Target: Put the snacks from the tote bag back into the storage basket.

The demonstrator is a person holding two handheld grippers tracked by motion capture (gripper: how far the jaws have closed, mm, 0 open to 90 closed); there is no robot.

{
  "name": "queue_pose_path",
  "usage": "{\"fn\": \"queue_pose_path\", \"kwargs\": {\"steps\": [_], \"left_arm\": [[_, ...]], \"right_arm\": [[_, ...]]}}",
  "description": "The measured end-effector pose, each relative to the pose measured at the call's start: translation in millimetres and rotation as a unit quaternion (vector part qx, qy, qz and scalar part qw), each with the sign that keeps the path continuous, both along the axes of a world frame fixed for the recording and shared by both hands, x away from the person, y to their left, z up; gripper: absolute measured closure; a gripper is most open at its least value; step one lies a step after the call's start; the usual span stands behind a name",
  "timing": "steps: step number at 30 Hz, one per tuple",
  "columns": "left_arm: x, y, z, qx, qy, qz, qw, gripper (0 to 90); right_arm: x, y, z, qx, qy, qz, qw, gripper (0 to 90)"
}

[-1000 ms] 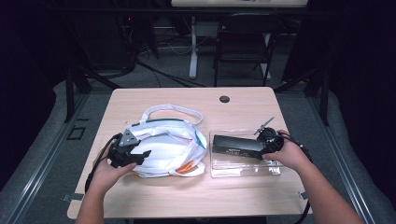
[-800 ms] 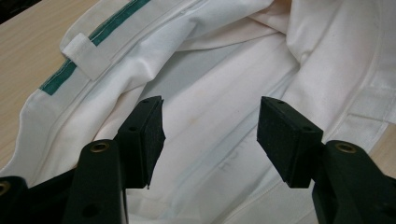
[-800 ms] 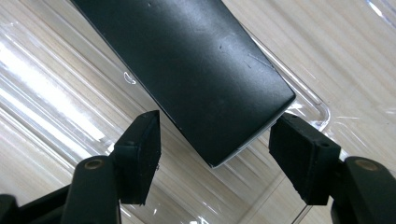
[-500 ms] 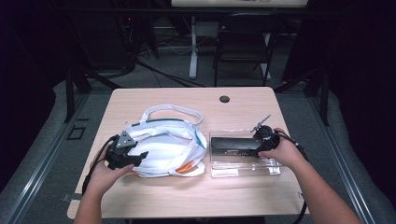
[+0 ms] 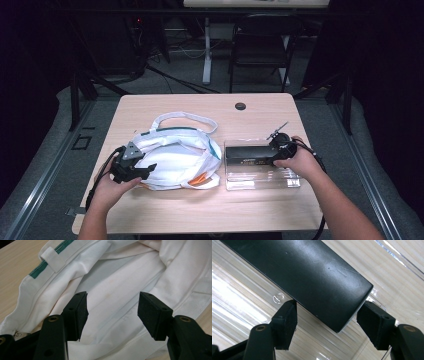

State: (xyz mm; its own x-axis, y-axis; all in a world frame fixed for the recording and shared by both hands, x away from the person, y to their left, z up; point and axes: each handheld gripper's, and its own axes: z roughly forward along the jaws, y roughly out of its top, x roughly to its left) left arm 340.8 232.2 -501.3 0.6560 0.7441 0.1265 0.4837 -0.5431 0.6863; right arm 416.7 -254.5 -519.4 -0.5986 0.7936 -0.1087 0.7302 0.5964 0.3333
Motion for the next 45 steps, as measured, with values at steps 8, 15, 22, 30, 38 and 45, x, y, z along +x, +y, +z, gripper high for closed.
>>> {"fn": "queue_pose_path", "kwargs": {"steps": [8, 15, 22, 30, 38, 45], "left_arm": [[-0.5, 1.7, -0.6, 0.003, 0.001, 0.001, 1.0000, 41.0], [-0.5, 1.2, -1.0, 0.005, 0.000, 0.001, 1.0000, 41.1], [-0.2, 2.6, 0.4, 0.003, -0.002, 0.003, 1.0000, 41.1], [1.8, 0.6, 0.7, 0.001, -0.001, -0.001, 1.0000, 41.0], [4.0, -0.3, -0.2, -0.002, 0.002, 0.001, 1.0000, 41.1], [4.7, -1.8, -1.4, 0.003, 0.001, -0.002, 1.0000, 41.1]], "right_arm": [[2.7, 1.0, -0.4, 0.009, -0.012, -0.020, 0.9997, 34.0], [3.8, 1.2, -0.2, 0.008, -0.014, -0.025, 0.9995, 34.1], [1.8, -1.1, 4.4, 0.003, -0.011, -0.020, 0.9997, 34.1], [-7.2, -1.1, 16.1, 0.004, -0.026, -0.020, 0.9995, 38.6], [-21.9, 11.6, 29.4, 0.016, -0.032, -0.005, 0.9994, 63.8], [-25.4, 33.7, 26.3, 0.008, -0.008, 0.044, 0.9990, 75.5]]}}
